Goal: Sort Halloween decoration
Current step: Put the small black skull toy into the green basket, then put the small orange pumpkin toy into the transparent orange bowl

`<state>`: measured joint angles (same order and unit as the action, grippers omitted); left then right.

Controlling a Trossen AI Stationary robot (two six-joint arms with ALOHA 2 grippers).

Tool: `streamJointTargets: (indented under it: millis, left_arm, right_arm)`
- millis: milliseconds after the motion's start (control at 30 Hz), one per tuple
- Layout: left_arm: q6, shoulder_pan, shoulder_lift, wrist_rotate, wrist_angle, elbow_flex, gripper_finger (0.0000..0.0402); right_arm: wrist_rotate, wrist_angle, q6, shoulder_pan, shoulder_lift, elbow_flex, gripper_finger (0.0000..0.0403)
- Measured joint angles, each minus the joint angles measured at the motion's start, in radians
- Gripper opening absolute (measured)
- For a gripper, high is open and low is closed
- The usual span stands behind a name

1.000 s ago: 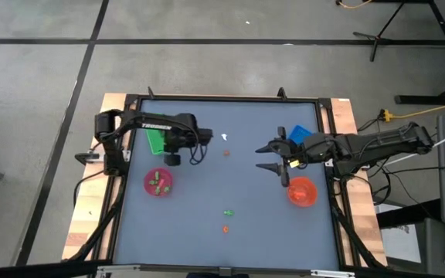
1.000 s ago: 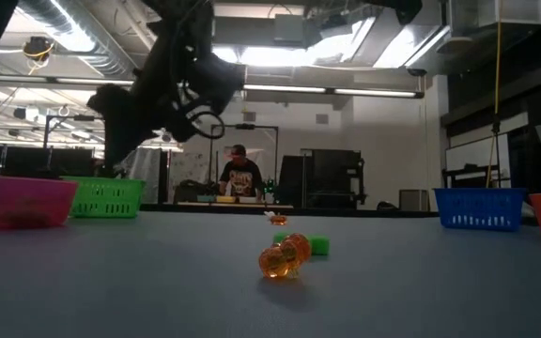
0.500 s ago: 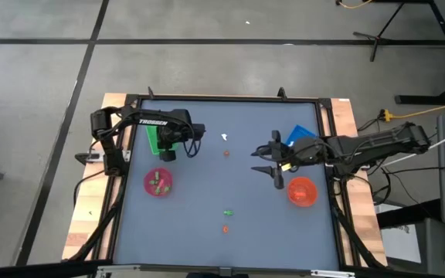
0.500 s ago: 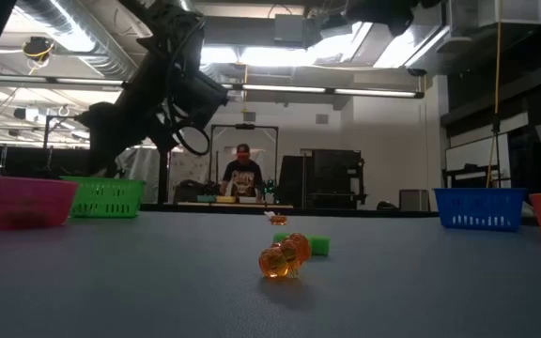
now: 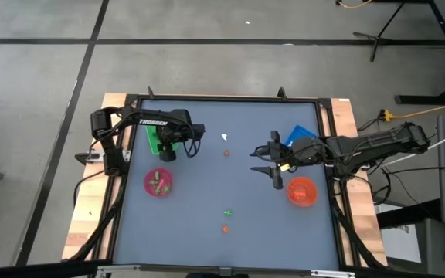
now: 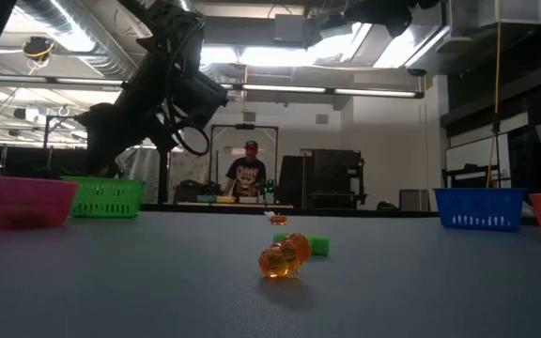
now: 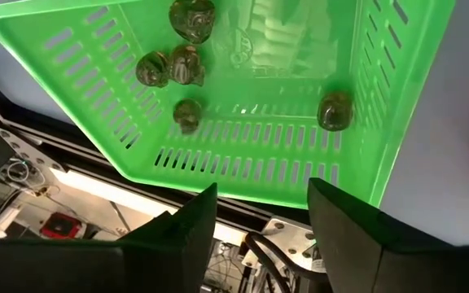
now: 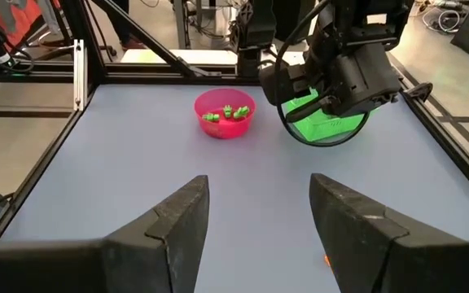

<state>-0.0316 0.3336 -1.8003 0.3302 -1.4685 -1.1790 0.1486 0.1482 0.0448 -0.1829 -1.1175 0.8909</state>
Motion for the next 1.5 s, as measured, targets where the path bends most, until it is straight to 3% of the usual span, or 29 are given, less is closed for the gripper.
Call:
streamJointTargets:
  millis: [233,500,733,1000,1200,1500]
  left_arm:
    - [0.013,-0.001,0.072,-0.001,0.000,0.000,0.0178]
    - [-0.006,-0.025,0.275,-0.003,0.042,0.000,0.0178]
    - [-0.074,-0.092,0.483,-0.003,0.183,0.000,0.0178]
    - [-0.097,-0.210,0.647,0.001,0.418,0.010,0.0178]
    - [-0.050,-0.280,0.773,0.002,0.710,0.176,0.0178]
    - [-0.070,-0.311,0.924,0.002,0.966,0.460,0.0178]
  right_arm:
    - [0.001,-0.054,-0.001,0.000,-0.009,0.000,0.0214]
    - [0.006,-0.167,-0.002,0.001,-0.074,0.000,0.0214]
    - [0.132,-0.246,-0.004,0.020,-0.146,0.000,0.0214]
    - [0.121,-0.317,-0.002,0.126,-0.239,0.000,0.0214]
    - [0.121,-0.333,-0.002,0.196,-0.328,0.000,0.0214]
    - [0.119,-0.381,-0.002,0.258,-0.487,0.000,0.0214]
